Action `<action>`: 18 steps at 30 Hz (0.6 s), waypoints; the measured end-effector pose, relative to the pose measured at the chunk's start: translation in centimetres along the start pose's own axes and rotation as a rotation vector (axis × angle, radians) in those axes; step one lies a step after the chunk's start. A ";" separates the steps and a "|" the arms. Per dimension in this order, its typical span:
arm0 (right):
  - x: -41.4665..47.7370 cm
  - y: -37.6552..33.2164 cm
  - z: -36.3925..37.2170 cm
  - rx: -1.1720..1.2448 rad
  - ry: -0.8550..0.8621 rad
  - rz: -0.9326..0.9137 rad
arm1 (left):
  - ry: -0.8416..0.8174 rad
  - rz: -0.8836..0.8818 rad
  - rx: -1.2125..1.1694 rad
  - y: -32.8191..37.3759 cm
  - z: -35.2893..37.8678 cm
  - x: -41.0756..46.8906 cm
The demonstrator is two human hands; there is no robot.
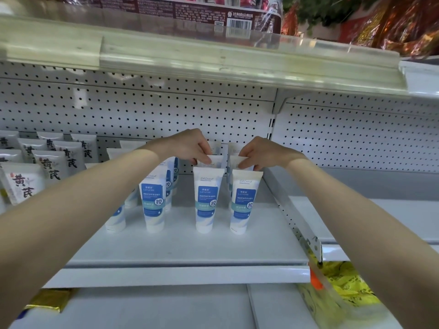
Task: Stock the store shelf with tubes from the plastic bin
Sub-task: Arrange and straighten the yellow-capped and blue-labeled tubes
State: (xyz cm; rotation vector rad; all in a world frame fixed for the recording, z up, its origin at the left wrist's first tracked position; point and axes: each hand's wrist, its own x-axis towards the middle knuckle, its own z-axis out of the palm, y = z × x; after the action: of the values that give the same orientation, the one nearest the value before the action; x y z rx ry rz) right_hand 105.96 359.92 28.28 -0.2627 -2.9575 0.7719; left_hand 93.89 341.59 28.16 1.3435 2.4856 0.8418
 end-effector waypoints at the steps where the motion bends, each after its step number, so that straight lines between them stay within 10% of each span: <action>1: 0.0 0.0 0.0 -0.001 0.000 -0.001 | 0.004 -0.001 0.003 0.0 0.0 0.0; 18: -0.2 -0.3 -0.3 -0.018 -0.027 -0.006 | -0.038 0.020 0.030 0.2 -0.2 -0.7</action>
State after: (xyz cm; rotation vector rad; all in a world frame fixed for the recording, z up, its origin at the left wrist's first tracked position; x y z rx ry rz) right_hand 106.16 359.73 28.70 -0.2459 -2.9905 0.7548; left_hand 94.32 340.98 28.37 1.3837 2.4693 0.7791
